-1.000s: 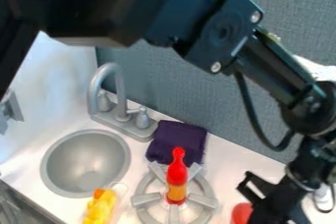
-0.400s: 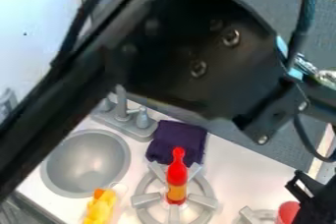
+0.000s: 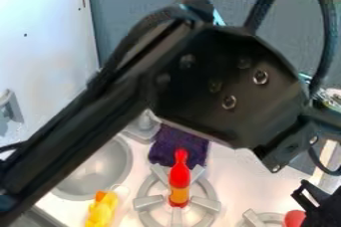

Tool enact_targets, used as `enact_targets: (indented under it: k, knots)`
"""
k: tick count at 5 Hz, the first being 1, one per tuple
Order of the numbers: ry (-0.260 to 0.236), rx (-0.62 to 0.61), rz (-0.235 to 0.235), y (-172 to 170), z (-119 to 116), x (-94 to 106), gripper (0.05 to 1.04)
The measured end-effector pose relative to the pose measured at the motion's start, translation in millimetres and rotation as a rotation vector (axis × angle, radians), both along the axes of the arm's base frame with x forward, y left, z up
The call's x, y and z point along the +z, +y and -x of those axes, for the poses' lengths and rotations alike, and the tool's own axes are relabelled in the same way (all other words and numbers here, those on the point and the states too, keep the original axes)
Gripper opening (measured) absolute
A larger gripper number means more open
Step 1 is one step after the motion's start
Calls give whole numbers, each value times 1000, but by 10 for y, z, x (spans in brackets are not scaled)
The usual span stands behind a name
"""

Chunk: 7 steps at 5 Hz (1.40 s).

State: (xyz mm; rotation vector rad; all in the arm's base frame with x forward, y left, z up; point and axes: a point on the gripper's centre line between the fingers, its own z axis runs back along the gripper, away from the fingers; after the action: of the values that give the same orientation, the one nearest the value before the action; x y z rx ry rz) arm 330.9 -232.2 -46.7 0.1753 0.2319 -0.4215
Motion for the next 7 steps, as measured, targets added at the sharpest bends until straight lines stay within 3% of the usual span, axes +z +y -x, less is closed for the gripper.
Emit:
enact_targets:
  k: [3, 4, 5, 6, 7]
  knots:
    - [56, 5, 9, -8, 26, -146, 130]
    - [69, 35, 26, 62, 13, -192, 339]
    - [59, 76, 19, 215, 99, -154, 630]
    - [-44, 85, 79, 277, 147, 265, 921]
    - [-92, 104, 153, 403, 193, 517, 1009]
